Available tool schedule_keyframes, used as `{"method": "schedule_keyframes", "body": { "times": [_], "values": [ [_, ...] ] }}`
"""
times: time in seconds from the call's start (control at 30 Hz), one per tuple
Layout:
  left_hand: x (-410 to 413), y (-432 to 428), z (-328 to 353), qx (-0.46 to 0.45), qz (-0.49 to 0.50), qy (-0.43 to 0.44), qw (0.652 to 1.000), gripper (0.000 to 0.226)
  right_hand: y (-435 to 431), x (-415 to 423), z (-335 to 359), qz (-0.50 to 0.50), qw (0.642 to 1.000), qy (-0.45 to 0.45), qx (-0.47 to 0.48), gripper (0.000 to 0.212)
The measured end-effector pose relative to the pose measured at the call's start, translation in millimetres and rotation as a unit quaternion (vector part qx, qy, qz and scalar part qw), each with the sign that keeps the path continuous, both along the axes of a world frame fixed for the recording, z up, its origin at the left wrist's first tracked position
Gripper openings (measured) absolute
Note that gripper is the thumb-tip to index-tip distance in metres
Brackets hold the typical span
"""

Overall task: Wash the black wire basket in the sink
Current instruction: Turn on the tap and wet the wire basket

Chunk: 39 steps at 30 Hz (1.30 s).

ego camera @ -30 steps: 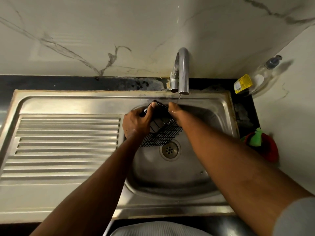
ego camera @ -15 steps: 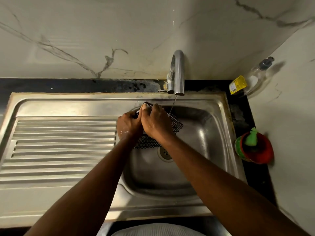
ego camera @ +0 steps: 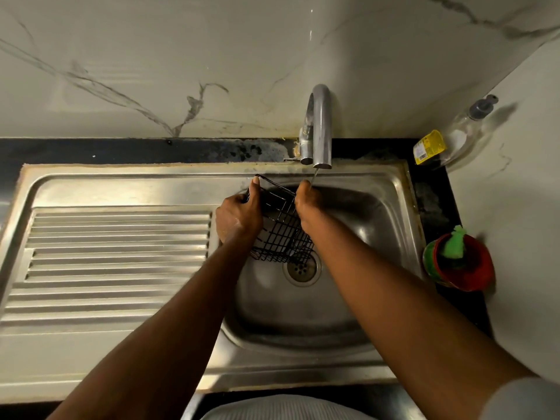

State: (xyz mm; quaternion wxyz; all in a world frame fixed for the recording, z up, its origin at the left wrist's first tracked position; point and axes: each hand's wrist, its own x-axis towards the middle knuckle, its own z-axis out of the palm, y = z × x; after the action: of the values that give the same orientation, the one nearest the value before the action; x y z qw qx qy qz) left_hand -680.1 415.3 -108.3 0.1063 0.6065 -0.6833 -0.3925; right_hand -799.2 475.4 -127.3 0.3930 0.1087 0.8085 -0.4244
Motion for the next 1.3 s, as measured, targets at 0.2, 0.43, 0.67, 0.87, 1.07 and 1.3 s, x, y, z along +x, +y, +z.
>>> {"method": "schedule_keyframes", "body": {
  "times": [0.2,0.43,0.67,0.87,1.07,1.3],
  "values": [
    [1.3,6.6,-8.6,0.020,0.047,0.017,0.999,0.068,-13.6,-6.8,-9.9,-0.049,0.999,0.019,0.016,0.049],
    [16.3,-0.9,-20.4,0.082,0.117,0.011,0.990,0.068,-18.7,107.3,-8.2,0.177,0.955,0.238,0.013,0.081],
    [26.5,-9.1,-27.2,0.223,0.178,0.047,0.957,0.088,50.5,69.4,-70.7,0.258,0.922,0.285,-0.043,0.070],
    [20.4,-15.4,-28.1,0.281,0.208,0.112,0.930,0.066,85.7,9.1,-149.1,0.104,0.983,-0.078,0.133,0.084],
    [18.2,-11.6,-24.0,0.310,0.202,0.121,0.921,0.059,34.8,33.6,-73.4,0.135,0.967,0.077,0.204,0.089],
    [29.8,-8.4,-49.8,0.165,0.078,0.123,0.976,0.062,4.9,113.4,4.1,0.396,0.839,0.373,0.011,0.076]
  ]
}}
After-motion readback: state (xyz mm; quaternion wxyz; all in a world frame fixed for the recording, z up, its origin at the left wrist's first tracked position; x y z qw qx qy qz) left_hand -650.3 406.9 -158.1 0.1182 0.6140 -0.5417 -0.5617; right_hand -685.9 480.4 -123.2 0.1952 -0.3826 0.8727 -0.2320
